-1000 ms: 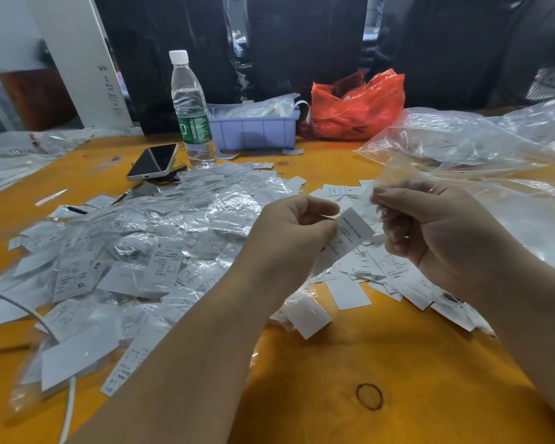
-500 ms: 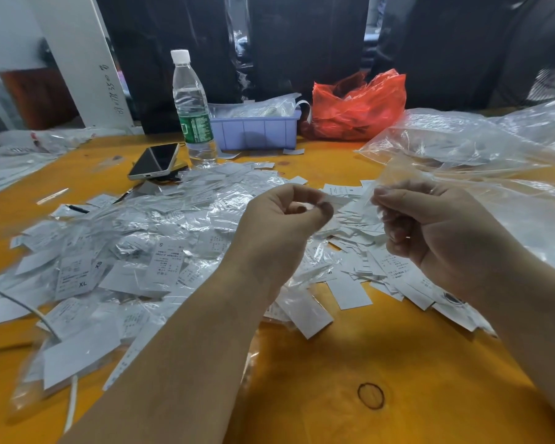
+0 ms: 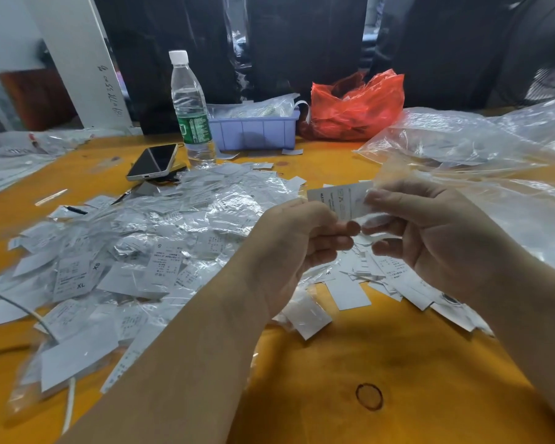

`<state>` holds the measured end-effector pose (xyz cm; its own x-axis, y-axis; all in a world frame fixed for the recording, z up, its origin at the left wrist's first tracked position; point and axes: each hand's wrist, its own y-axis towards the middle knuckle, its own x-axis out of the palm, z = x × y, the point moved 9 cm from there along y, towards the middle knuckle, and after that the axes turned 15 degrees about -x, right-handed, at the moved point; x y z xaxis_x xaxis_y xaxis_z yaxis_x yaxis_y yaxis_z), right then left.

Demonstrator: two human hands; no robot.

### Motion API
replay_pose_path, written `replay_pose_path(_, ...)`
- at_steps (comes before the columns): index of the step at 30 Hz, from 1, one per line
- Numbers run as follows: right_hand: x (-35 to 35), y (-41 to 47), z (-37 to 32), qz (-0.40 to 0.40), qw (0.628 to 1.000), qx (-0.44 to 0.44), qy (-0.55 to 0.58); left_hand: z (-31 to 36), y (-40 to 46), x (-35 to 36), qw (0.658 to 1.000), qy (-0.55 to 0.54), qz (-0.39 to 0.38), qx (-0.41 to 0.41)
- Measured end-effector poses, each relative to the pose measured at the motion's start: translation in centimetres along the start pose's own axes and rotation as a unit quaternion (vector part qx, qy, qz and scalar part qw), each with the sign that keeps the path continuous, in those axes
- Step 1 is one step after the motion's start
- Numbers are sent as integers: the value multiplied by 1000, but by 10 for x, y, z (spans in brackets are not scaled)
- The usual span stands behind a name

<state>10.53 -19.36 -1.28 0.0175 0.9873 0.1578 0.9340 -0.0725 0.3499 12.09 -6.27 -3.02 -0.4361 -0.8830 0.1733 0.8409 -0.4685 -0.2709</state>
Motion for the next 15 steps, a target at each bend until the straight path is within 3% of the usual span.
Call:
replay_pose_path(7,16,-5,-3,-105,990,-28,-88,1,0,-11,995,79,62,12)
replay_pose_path(15,-13,1,-11,41,995,-37,-83,0,-1,-9,998,53,45,-8)
